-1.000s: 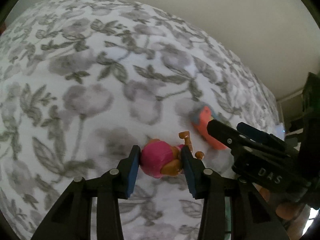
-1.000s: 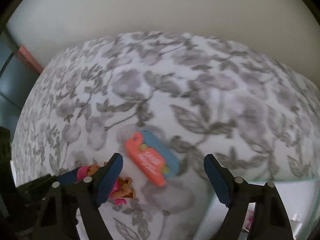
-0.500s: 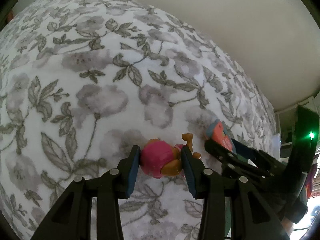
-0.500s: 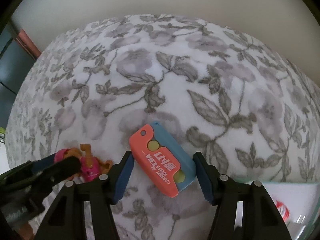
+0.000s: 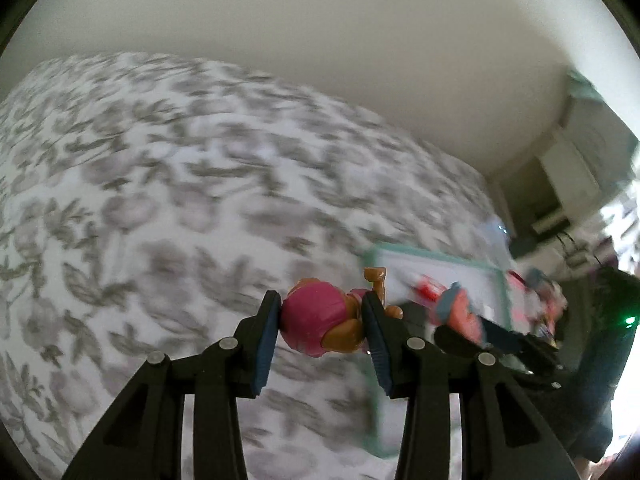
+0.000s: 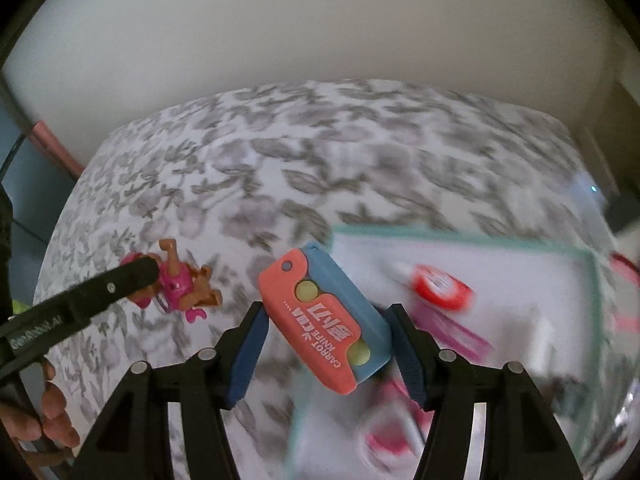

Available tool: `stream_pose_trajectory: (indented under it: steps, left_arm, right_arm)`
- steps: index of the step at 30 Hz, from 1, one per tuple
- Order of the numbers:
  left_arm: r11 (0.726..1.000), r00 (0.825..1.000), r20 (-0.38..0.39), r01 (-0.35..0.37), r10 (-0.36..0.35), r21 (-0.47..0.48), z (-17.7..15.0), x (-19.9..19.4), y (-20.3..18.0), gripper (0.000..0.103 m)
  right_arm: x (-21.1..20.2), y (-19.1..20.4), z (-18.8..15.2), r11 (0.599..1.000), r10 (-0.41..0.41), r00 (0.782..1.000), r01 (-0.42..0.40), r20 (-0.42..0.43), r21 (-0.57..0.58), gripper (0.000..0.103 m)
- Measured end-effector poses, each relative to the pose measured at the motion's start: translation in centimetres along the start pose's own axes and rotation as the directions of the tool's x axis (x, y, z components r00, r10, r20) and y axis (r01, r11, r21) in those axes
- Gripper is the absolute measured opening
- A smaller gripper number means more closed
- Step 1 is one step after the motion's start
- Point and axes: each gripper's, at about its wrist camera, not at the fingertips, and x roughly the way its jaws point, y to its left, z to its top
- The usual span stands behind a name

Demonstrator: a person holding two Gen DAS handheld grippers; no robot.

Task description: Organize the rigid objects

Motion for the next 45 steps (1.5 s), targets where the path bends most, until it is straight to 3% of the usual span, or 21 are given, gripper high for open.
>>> stream_pose_trajectory:
  steps: [4, 14, 26, 28, 33, 35, 39, 43, 45]
  left_arm:
    - [0.997, 0.999, -0.032, 0.045, -0.043, 0.063, -2.1, 0.3, -3.7, 0.043]
    - [0.991, 0.985, -0.146, 0.103, -0.090, 0.089, -6.9, 2.4, -7.4, 0.043]
    - [0.994, 0.976, -0.205, 0.092, -0.078, 0.061, -8.7, 5.0, -7.2, 0.044]
    - [0.994, 0.977, -0.197, 0.095, -0.082, 0.058, -8.8, 4.8, -7.1, 0.058]
    - [0.993, 0.982, -0.172, 0.094, -0.080, 0.077, -9.0, 3.8, -7.1, 0.068]
    - [0.994, 0.988, -0.148, 0.063, -0.050, 0.087, -9.1, 3.2, -7.0, 0.075]
    - [0.992, 0.994, -0.090, -0.046, 0.056, 0.114, -9.2, 2.1, -6.3, 0.084]
    - [0.974, 0.983, -0.014, -0.180, 0.183, 0.139, -9.3, 1.1, -5.4, 0.098]
    - [0.964, 0.973, 0.011, -0.230, 0.230, 0.136, -9.4, 0.6, -4.6, 0.100]
  right_arm:
    - [-1.5, -2.9, -3.1, 0.996, -0.080, 0.997, 0.081, -0.021, 0.041, 0.064]
    - [-2.1, -8.7, -8.8, 0.975, -0.120, 0.989, 0.133, -0.087, 0.175, 0.064]
    - [-0.6, -10.1, -9.8, 0.969, -0.103, 0.990, 0.122, -0.098, 0.214, 0.064]
    - [-0.5, -10.0, -9.9, 0.971, -0.111, 0.989, 0.129, -0.100, 0.202, 0.064]
    - [-0.2, -9.5, -10.0, 0.972, -0.127, 0.987, 0.144, -0.100, 0.184, 0.067]
    - [-0.6, -9.4, -10.1, 0.973, -0.126, 0.988, 0.140, -0.088, 0.185, 0.076]
    - [-1.2, -8.8, -10.3, 0.974, -0.130, 0.989, 0.141, -0.071, 0.176, 0.080]
    - [-1.7, -8.2, -10.8, 0.975, -0.139, 0.989, 0.146, -0.056, 0.167, 0.092]
    - [-2.2, -7.8, -11.0, 0.975, -0.141, 0.989, 0.146, -0.041, 0.166, 0.098]
